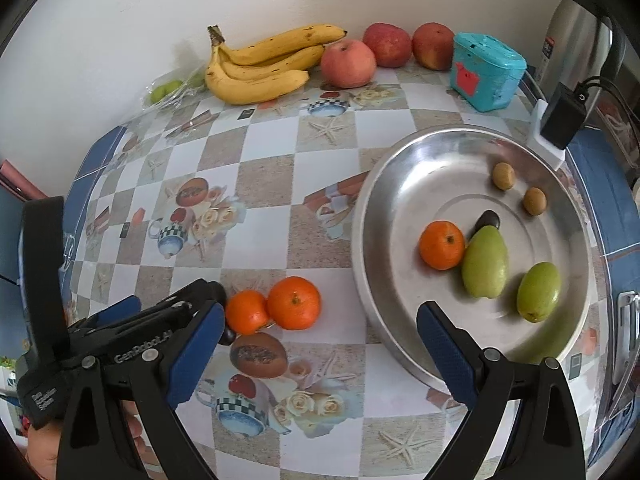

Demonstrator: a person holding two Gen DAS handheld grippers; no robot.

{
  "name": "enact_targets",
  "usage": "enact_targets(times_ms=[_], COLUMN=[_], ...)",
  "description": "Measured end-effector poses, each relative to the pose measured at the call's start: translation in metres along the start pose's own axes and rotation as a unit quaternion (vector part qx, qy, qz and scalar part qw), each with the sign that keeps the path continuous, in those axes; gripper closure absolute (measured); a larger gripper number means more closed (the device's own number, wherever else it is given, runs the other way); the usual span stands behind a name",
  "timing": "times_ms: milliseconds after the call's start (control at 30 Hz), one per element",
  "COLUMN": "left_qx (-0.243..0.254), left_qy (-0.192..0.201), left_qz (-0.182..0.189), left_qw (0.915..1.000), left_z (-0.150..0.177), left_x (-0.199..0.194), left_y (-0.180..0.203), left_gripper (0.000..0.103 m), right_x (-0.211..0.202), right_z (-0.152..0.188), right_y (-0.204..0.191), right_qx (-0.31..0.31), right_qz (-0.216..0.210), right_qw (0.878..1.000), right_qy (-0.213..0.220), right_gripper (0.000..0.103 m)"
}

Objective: Organize fruits
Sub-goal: 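Lower the left gripper onto a dark plum and close it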

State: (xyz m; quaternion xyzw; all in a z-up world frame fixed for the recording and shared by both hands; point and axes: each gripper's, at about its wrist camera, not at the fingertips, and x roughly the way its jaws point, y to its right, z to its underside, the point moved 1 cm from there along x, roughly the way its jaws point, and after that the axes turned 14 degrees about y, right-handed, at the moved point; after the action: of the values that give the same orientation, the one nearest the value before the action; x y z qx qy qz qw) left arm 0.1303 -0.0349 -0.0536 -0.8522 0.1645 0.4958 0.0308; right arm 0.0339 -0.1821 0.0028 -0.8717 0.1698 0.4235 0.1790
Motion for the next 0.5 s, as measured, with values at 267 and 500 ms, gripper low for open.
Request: enact_targets(times_ms=[267,500], left_qx=[0.022,0.001], left_qy=[-0.005,0.006], left_qz=[-0.042,-0.048], left_qw=[0.9989,0.9988], left_z=[0.001,-0.003], left_x=[0.013,0.000], left_y=[0.007,-0.014], left_gripper=[0.000,0.000], right_x=[-0.002,0.000], right_z=[-0.002,-0.001], right_y=[0.006,0.002], right_qx=[0.005,-0.002], right_qz=[0.002,-0.001], right_qw=[1.000,1.000], right_qy=[0.002,-0.001], right_gripper=[0.006,0.006])
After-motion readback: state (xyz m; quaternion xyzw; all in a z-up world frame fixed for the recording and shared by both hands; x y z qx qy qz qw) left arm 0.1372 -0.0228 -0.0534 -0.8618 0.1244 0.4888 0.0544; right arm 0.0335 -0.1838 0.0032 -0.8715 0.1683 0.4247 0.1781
